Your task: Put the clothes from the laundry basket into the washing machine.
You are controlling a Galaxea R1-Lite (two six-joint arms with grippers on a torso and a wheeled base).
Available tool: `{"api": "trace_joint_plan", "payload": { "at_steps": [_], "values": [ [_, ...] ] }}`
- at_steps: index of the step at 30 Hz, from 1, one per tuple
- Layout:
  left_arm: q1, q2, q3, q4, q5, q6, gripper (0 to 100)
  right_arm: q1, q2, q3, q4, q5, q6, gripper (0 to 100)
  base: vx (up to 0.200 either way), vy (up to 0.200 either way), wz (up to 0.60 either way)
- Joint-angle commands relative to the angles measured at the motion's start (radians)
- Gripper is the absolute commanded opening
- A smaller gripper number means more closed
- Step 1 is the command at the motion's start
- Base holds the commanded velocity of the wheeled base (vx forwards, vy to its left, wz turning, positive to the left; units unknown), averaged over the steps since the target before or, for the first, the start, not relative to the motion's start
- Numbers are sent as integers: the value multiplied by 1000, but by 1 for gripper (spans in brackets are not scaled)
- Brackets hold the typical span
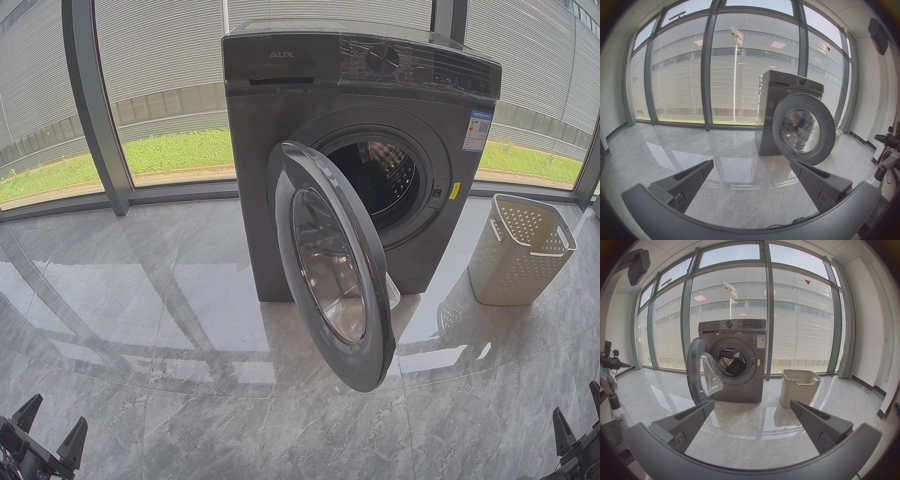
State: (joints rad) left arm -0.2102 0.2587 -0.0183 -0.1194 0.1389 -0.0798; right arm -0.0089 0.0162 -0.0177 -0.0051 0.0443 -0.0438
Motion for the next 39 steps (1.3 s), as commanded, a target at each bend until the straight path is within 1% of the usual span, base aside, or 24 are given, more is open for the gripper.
{"api": "trace_joint_plan", "payload": {
  "at_steps": [1, 2, 4, 6, 9, 11, 15, 16, 18, 19, 20, 21, 22, 24, 26, 27, 29, 30, 31, 32, 34, 36, 38, 39],
  "values": [
    [111, -164, 18, 41, 18, 15, 100, -2, -15, 18, -4, 11, -18, 100, 0, 0, 0],
    [180, -174, 18, 44, 11, 26, 100, -2, -16, 18, -4, 11, -19, 100, 0, 0, 0],
    [244, -213, 18, 49, -1, 41, 100, 0, -15, 18, -4, 11, -19, 100, 0, 0, 0],
    [238, -220, 18, 49, -4, 34, 100, 0, -16, 18, -4, 11, -19, 100, 0, 0, 0],
    [207, -259, 17, 55, -88, 17, 100, -2, -16, 18, -6, 11, -16, 100, 0, 0, 0],
    [209, -259, 15, 56, -87, 12, 100, -3, -15, 18, -6, 9, -21, 100, 0, 0, 0],
    [209, -259, 18, 52, -59, -31, 100, -2, -16, 18, -6, 11, -22, 100, 0, 0, 0],
    [209, -259, 18, 55, -61, -29, 100, -3, -15, -11, -55, 5, -16, 100, 0, 0, 0],
    [209, -259, 18, 50, -62, -34, 100, -16, 18, -265, -242, -11, 2, 100, 0, 0, 0],
    [209, -259, 18, 50, -62, -34, 100, -19, 25, -288, -250, -12, 4, 100, 0, 0, 0],
    [210, -259, 18, 53, -71, -25, 100, -39, 191, -495, -202, 5, 4, 100, 0, 0, 0],
    [210, -259, 18, 53, -82, -21, 100, -34, 231, -527, -164, 22, 2, 100, 0, 0, 0],
    [210, -259, 18, 53, -93, -18, 100, -31, 249, -541, -133, 42, 1, 100, 0, 0, 0],
    [210, -259, 18, 53, -128, -12, 100, -26, 337, -524, 19, 290, -21, 100, 0, 0, 0],
    [210, -259, 18, 56, -134, -9, 100, -26, 504, -476, 22, 450, 5, 100, 0, 0, 0],
    [210, -259, 18, 56, -134, -9, 100, -26, 573, -461, 2, 480, 30, 100, 0, 0, 0],
    [210, -259, 17, 56, -136, -11, 100, -20, 625, -458, -19, 491, 56, 100, 0, 0, 0],
    [209, -259, 15, 56, -125, -18, 100, 30, 803, -446, -124, 533, 87, 100, 0, 0, 0],
    [210, -259, 17, 58, -114, -20, 100, 61, 861, -439, -170, 545, 85, 100, 0, 0, 0],
    [212, -259, 18, 66, -59, -5, 100, 107, 952, -429, -254, 546, 84, 100, 0, 0, 0],
    [213, -259, 18, 72, -32, -12, 100, 172, 1104, -420, -412, 531, 82, 100, 0, 0, 0],
    [212, -259, 18, 72, -41, -5, 100, 213, 1208, -416, -524, 494, 76, 100, 0, 0, 0],
    [210, -259, 18, 89, -78, 41, 100, 277, 1355, -420, -665, 391, 61, 100, 0, 0, 0],
    [210, -259, 18, 106, -98, 60, 100, 290, 1387, -424, -699, 362, 53, 100, 0, 0, 0]
  ]
}}
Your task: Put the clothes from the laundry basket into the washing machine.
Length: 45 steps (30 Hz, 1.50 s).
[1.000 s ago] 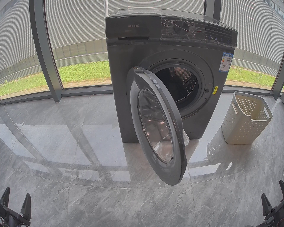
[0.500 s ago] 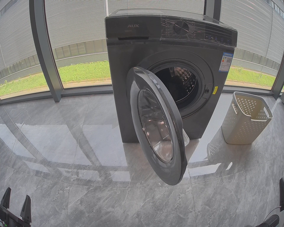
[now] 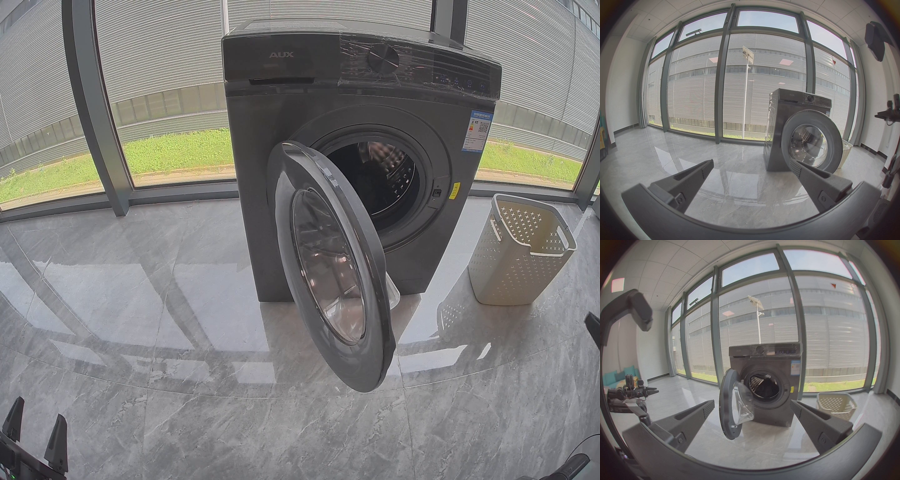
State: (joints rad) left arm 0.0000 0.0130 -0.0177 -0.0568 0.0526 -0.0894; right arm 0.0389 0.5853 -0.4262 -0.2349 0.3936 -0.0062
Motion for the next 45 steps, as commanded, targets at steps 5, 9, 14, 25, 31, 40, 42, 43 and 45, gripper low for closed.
{"api": "trace_joint_plan", "payload": {
  "at_steps": [5, 9, 14, 25, 31, 40, 42, 43, 45],
  "values": [
    [0, -13, 18, 61, -48, 88, 100, 338, 966, -77, -595, -24, 28, 100, 0, 0, 0],
    [0, -13, 18, 61, -48, 83, 100, 430, 1062, -115, -609, -42, 28, 100, 0, 0, 0],
    [0, -13, 18, 61, -46, 85, 100, 504, 1124, -177, -609, -94, 28, 100, 0, 0, 0],
    [0, -13, 18, 61, -48, 86, 100, 526, 1142, -186, -649, -96, 29, 100, 0, 0, 0],
    [0, -13, 18, 61, -48, 88, 100, 493, 1154, -186, -650, -125, 28, 100, 0, 0, 0],
    [0, -13, 18, 61, -48, 85, 100, 272, 1101, -163, -692, -210, -58, 100, 0, 0, 0],
    [0, -13, 18, 61, -48, 86, 100, 214, 1068, -146, -709, -211, -106, 100, 0, 0, 0],
    [0, -13, 18, 61, -48, 86, 100, 182, 1048, -144, -719, -211, -113, 100, 0, 0, 0],
    [0, -13, 18, 61, -48, 86, 100, 153, 1025, -144, -724, -211, -118, 100, 0, 0, 0]
  ]
}}
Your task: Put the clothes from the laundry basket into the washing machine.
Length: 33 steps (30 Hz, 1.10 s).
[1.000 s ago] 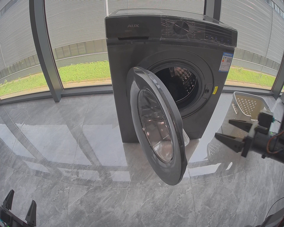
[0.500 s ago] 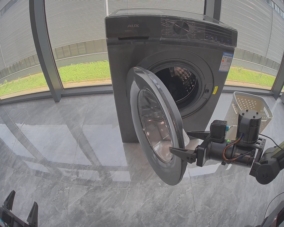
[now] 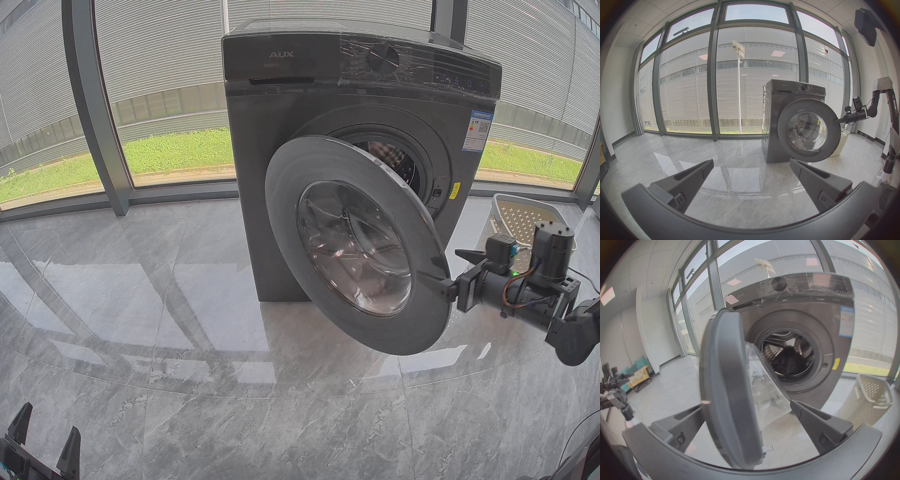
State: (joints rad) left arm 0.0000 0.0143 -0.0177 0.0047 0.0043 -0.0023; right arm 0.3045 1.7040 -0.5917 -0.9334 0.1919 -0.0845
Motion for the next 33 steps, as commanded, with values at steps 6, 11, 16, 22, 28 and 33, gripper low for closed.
{"api": "trace_joint_plan", "payload": {
  "at_steps": [6, 11, 16, 22, 28, 33],
  "values": [
    [0, -14, 18, 0, 0, -2, 100, -183, -190, 23, -12, -6, -47, 100, 0, -133, 0],
    [0, -14, 18, 0, 0, -2, 100, -180, -204, 84, -18, -6, -61, 100, 0, -200, 0],
    [0, -14, 18, 0, 0, -1, 100, -131, -201, 130, -21, 9, -58, 100, 0, -120, 0],
    [0, -14, 18, 0, 0, -2, 100, -19, -195, 204, -24, 55, -52, 100, 0, 0, 0],
    [0, -14, 18, -2, 0, -4, 100, 142, -196, 303, -24, 132, -9, 100, 0, -167, 0],
    [0, -14, 18, -2, 0, -4, 100, 186, -182, 282, -25, 133, 101, 100, 0, -160, 0]
  ]
}}
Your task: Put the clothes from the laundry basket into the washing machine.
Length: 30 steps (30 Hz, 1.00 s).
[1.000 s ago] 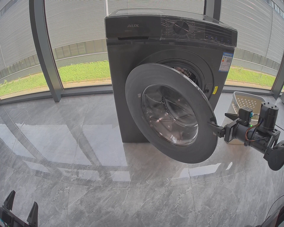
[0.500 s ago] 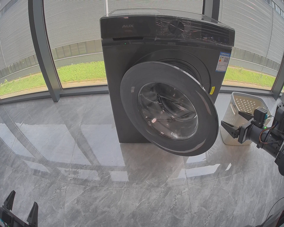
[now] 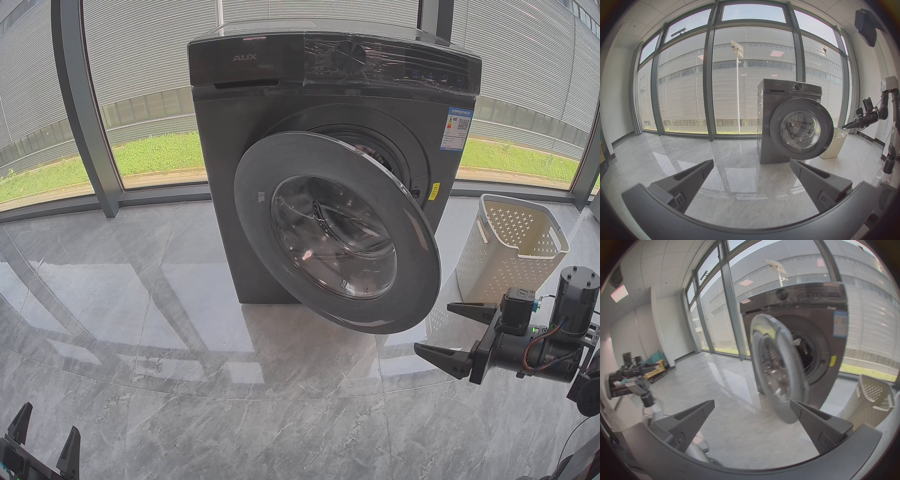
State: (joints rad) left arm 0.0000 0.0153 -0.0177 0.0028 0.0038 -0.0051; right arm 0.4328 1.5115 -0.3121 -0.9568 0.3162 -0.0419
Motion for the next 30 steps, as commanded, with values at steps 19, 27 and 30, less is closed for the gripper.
{"api": "trace_joint_plan", "payload": {
  "at_steps": [19, 27, 30],
  "values": [
    [0, -15, 18, 2, 1, 1, 100, 98, 185, -97, -79, -2, 143, 100, 126, 0, 0],
    [0, -15, 18, 0, 1, 1, 100, 66, 256, -150, -109, -34, 158, 100, 0, 0, 0],
    [0, -15, 18, 2, 1, -1, 100, 20, 294, -203, -160, -143, 157, 100, 0, 0, 0]
  ]
}}
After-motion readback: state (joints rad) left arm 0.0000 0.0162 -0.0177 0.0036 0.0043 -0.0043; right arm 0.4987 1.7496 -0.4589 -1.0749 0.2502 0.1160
